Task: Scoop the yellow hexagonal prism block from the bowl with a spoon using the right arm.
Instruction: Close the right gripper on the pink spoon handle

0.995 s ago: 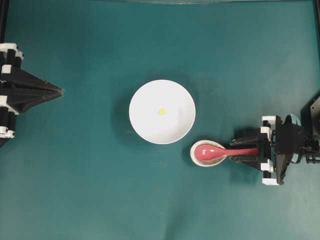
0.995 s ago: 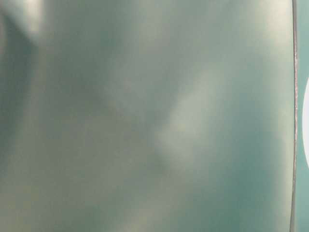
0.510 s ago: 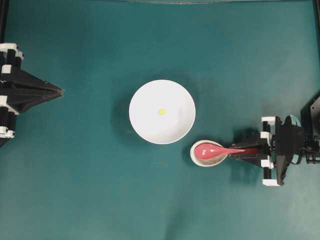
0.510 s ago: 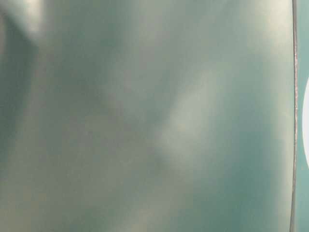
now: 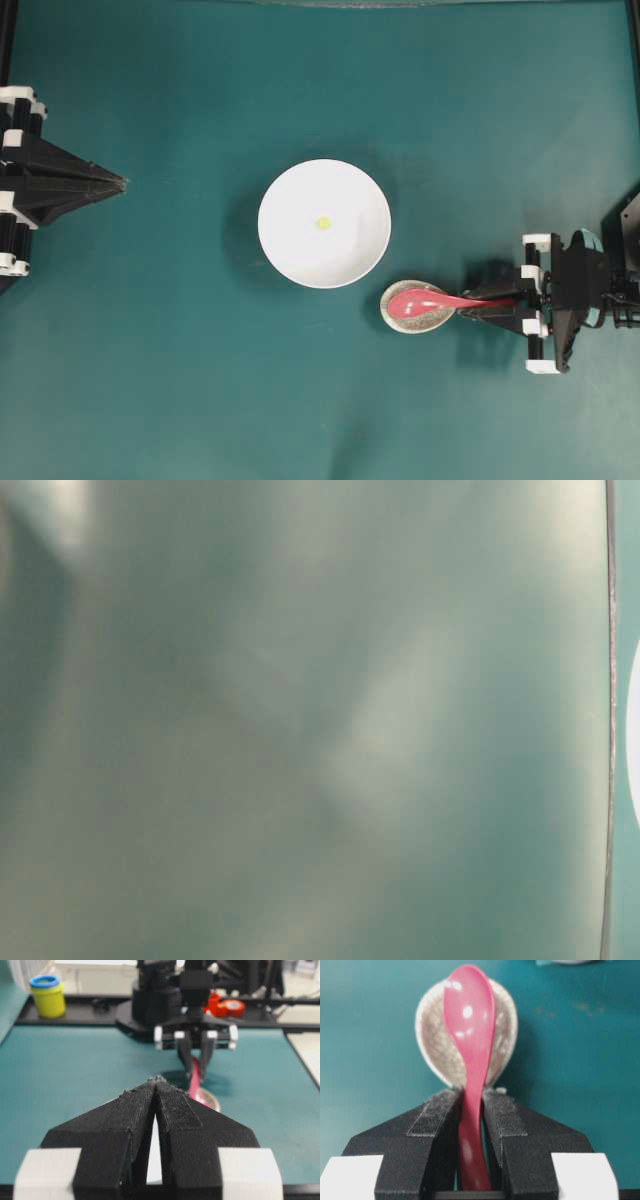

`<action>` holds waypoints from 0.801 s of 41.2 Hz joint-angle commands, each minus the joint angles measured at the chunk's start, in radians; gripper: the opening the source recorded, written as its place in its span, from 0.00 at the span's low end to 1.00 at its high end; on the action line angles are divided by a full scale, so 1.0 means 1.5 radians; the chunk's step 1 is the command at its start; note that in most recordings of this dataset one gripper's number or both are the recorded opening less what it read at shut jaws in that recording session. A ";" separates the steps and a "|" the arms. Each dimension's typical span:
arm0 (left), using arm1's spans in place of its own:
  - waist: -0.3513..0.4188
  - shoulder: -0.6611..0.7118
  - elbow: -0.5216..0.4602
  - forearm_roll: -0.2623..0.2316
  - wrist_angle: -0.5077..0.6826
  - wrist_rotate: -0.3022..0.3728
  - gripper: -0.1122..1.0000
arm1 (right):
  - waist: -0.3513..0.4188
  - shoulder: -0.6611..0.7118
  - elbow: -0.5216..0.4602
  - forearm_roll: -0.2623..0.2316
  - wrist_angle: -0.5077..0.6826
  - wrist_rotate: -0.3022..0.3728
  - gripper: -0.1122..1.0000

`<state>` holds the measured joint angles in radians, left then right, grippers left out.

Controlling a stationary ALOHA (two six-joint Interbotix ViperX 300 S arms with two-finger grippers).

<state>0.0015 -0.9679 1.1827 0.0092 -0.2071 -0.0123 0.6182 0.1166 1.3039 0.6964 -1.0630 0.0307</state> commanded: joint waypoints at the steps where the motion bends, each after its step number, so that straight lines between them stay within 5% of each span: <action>1: 0.001 0.005 -0.011 0.002 -0.003 0.000 0.10 | 0.002 -0.025 0.002 0.001 0.000 0.001 0.27; 5: 0.001 0.006 -0.011 0.002 -0.003 0.000 0.10 | 0.002 -0.034 0.004 0.001 0.016 0.002 0.28; 16: 0.001 0.005 -0.011 0.002 -0.003 0.000 0.10 | 0.001 -0.036 0.000 0.001 0.052 0.001 0.54; 33: 0.001 0.006 -0.011 0.002 -0.003 0.000 0.10 | -0.012 -0.036 -0.002 0.001 0.047 -0.017 0.54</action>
<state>0.0015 -0.9679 1.1827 0.0092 -0.2071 -0.0123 0.6013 0.0813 1.3085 0.6964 -0.9817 0.0077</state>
